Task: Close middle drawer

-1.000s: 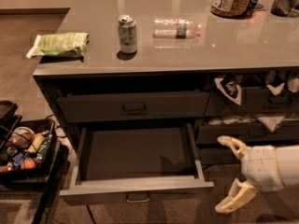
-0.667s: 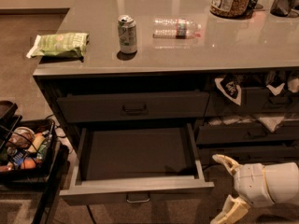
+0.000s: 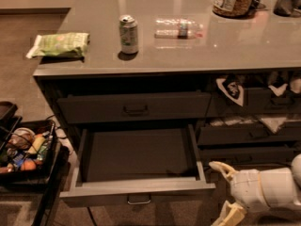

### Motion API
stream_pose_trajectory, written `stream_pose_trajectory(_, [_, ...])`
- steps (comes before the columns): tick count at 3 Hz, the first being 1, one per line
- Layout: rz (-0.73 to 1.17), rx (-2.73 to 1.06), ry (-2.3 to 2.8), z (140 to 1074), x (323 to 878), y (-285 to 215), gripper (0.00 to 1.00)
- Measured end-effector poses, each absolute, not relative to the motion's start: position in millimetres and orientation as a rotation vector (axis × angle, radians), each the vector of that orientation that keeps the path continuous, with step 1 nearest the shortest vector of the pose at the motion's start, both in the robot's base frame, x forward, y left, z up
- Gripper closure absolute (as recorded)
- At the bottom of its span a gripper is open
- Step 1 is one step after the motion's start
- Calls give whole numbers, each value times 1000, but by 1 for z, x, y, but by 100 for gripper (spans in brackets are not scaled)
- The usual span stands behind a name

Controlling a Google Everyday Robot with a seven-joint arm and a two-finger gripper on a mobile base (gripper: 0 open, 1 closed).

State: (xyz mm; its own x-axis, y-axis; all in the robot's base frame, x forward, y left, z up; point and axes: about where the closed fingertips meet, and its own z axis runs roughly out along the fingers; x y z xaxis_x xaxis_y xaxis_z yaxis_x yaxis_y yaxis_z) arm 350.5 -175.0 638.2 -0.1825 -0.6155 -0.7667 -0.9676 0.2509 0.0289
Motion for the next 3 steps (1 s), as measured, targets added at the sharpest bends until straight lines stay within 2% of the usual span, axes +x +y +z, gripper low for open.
stream_pose_trajectory(3, [986,-1351,1870,501,302,-115,0])
